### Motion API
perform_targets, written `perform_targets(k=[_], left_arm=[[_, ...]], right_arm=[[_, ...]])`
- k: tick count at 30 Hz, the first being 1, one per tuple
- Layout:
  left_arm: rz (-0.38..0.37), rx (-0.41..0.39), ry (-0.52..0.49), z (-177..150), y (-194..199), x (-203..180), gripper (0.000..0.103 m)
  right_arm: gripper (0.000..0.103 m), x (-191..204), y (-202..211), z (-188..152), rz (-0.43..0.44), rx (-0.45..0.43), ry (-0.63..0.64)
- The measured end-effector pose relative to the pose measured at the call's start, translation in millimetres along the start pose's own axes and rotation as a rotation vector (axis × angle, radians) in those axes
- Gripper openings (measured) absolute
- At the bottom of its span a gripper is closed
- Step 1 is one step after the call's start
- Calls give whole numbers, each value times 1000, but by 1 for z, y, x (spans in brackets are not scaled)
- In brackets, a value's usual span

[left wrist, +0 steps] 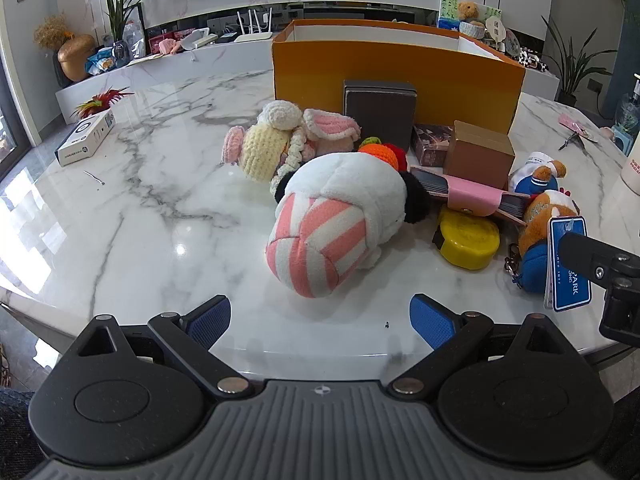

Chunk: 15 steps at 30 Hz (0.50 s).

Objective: Organize objects

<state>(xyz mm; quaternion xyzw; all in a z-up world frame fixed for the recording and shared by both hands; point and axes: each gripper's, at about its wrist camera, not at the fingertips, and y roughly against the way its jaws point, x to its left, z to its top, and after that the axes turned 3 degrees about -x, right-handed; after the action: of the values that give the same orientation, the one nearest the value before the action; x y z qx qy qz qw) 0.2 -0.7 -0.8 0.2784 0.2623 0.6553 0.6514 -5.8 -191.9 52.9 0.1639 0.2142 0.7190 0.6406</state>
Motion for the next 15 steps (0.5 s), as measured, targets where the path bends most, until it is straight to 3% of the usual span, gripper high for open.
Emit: perform_targets(k=[15], left_arm=[[-5, 5, -2, -2, -1, -1, 103]], right_arm=[[102, 2, 1, 0, -4, -6, -9]])
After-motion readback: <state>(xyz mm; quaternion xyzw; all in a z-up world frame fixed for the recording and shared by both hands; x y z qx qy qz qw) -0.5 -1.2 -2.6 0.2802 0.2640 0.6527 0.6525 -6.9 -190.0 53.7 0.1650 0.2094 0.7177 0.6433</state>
